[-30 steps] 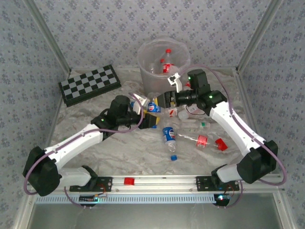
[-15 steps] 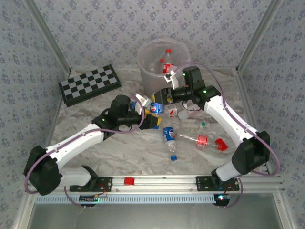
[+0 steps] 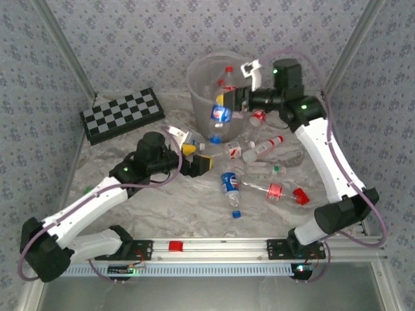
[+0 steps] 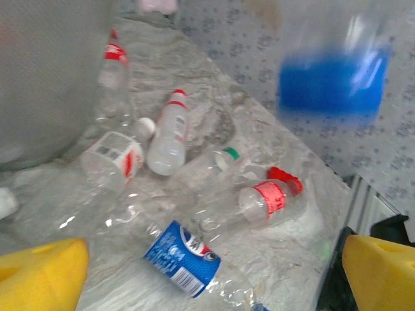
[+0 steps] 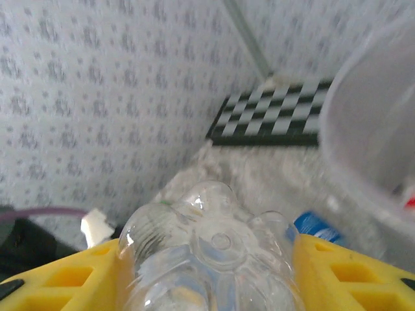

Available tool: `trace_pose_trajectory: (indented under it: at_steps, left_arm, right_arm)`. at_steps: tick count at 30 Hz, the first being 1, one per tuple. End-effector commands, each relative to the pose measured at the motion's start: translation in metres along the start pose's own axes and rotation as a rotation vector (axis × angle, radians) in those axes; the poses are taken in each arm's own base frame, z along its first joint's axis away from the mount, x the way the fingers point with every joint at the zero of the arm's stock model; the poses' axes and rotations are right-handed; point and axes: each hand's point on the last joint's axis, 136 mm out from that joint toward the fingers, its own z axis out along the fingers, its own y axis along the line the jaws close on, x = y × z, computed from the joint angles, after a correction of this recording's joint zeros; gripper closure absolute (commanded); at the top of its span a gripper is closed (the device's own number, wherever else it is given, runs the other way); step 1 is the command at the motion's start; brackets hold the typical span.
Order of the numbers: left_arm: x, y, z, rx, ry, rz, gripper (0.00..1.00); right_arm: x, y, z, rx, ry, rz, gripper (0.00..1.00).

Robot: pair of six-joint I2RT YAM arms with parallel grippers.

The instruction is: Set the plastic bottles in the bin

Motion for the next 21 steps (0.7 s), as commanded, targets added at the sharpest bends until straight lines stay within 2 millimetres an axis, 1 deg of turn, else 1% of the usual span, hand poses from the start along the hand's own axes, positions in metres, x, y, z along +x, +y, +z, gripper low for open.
trace_pose_trajectory:
  at_steps: [1, 3, 4, 5, 6, 7, 9, 11, 14, 15, 17, 19, 21]
  left_arm:
    - [0.014, 0.051, -0.021, -0.299, 0.027, -0.100, 0.00]
    - [0.024, 0.088, -0.041, -0.514, 0.046, -0.182, 0.00]
    - [0.029, 0.103, -0.051, -0.600, 0.050, -0.231, 0.01]
    - [0.037, 0.118, -0.060, -0.678, 0.056, -0.294, 0.01]
    - [0.045, 0.129, -0.067, -0.717, 0.061, -0.355, 0.02]
    - [0.052, 0.135, -0.069, -0.735, 0.063, -0.399, 0.02]
    - [0.062, 0.141, -0.072, -0.742, 0.043, -0.466, 0.03]
    - [0.069, 0.145, -0.075, -0.755, 0.018, -0.512, 0.05]
    - [0.079, 0.153, -0.087, -0.806, -0.019, -0.572, 0.07]
    - [0.082, 0.157, -0.092, -0.829, -0.031, -0.589, 0.08]
    - [0.085, 0.159, -0.099, -0.846, -0.050, -0.615, 0.10]
    - [0.086, 0.156, -0.104, -0.838, -0.059, -0.624, 0.11]
    - [0.086, 0.154, -0.111, -0.838, -0.074, -0.625, 0.11]
  right_arm:
    - [-0.043, -0.016, -0.017, 0.096, -0.123, -0.026, 0.50]
    - [-0.070, -0.027, -0.022, 0.146, -0.219, -0.057, 0.50]
    - [-0.080, -0.037, -0.023, 0.185, -0.256, -0.067, 0.50]
    - [-0.090, -0.047, -0.021, 0.225, -0.292, -0.081, 0.51]
    - [-0.097, -0.057, -0.018, 0.257, -0.318, -0.092, 0.51]
    - [-0.104, -0.066, -0.013, 0.276, -0.336, -0.100, 0.51]
    - [-0.114, -0.089, 0.003, 0.328, -0.342, -0.115, 0.52]
    - [-0.115, -0.112, 0.025, 0.382, -0.303, -0.124, 0.52]
    - [-0.101, -0.149, 0.068, 0.426, -0.226, -0.096, 0.53]
    - [-0.093, -0.163, 0.083, 0.432, -0.203, -0.075, 0.53]
    - [-0.073, -0.182, 0.110, 0.442, -0.142, -0.056, 0.53]
    - [-0.054, -0.195, 0.130, 0.444, -0.084, -0.035, 0.53]
    - [-0.032, -0.209, 0.146, 0.438, -0.028, 0.005, 0.53]
